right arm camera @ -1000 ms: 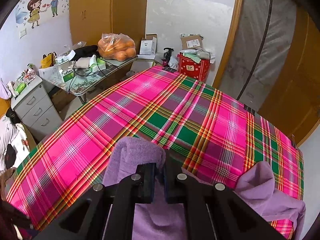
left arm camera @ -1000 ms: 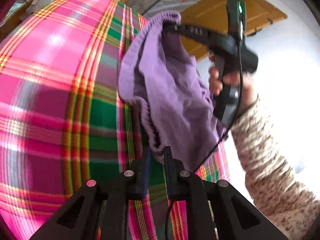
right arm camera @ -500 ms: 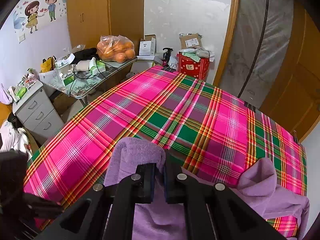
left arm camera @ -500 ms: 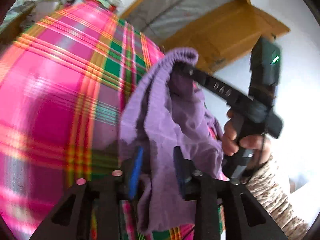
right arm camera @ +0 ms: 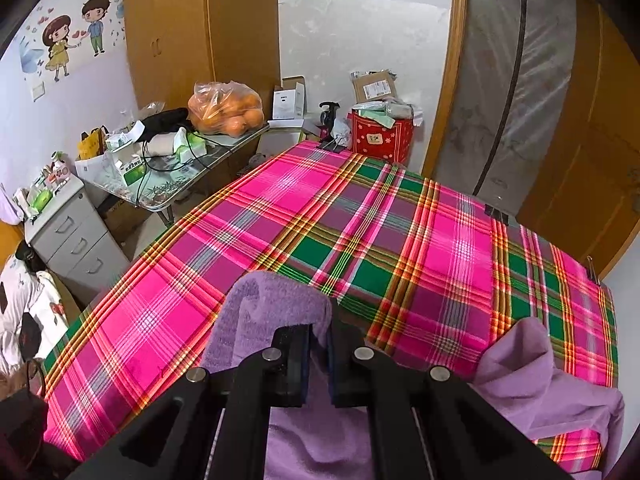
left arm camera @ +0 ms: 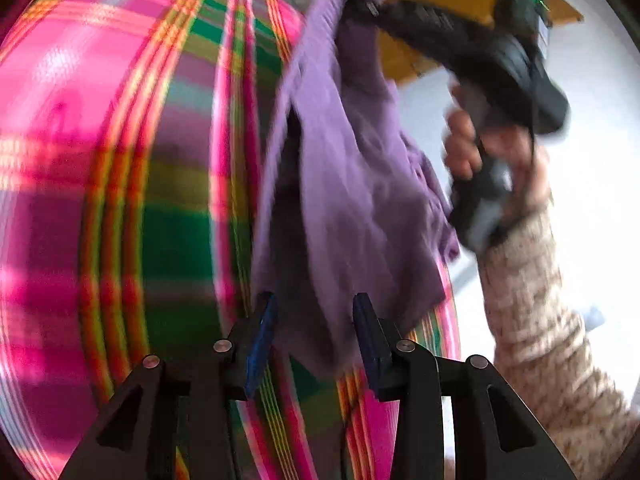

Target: Fold clothes

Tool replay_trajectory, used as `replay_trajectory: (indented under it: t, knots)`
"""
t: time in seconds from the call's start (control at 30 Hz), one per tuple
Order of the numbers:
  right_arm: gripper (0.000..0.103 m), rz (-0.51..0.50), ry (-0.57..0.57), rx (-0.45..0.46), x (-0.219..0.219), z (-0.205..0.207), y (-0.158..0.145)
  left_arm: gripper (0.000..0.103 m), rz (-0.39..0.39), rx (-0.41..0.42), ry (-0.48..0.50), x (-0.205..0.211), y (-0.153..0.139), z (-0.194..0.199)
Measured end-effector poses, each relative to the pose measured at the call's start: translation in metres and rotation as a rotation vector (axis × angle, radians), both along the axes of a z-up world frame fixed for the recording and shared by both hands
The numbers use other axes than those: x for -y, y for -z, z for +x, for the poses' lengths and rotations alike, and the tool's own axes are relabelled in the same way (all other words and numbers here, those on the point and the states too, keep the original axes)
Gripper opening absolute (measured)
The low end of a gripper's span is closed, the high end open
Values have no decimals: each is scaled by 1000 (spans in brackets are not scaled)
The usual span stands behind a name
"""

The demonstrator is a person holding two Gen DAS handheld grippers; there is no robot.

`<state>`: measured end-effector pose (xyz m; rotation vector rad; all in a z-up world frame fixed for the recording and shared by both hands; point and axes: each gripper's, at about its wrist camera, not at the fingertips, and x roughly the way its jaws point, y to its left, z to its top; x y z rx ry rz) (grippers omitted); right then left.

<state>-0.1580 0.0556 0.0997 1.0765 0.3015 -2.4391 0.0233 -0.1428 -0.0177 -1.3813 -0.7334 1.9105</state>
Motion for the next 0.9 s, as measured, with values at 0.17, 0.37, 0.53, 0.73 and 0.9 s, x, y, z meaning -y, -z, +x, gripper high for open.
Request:
replay_trajectory:
  t: [0.17,0.37,0.53,0.73,0.9]
  knots:
    - [7,10,9,6,3,1,4,41,47,54,-56,10,7,6]
    - [7,16,16,5,3,-1,4,40,9,40,-60,8,4,13]
    - [7,31,1,8,10,-2,6,7,-85,23,-40,4,2,20]
    - [7,39,-24,14,23,-8,7,5,-120,10,-76,27,-2,31]
    - [7,30,-60,16,42,-10,6,5,-111,5,-155,66,-2,36]
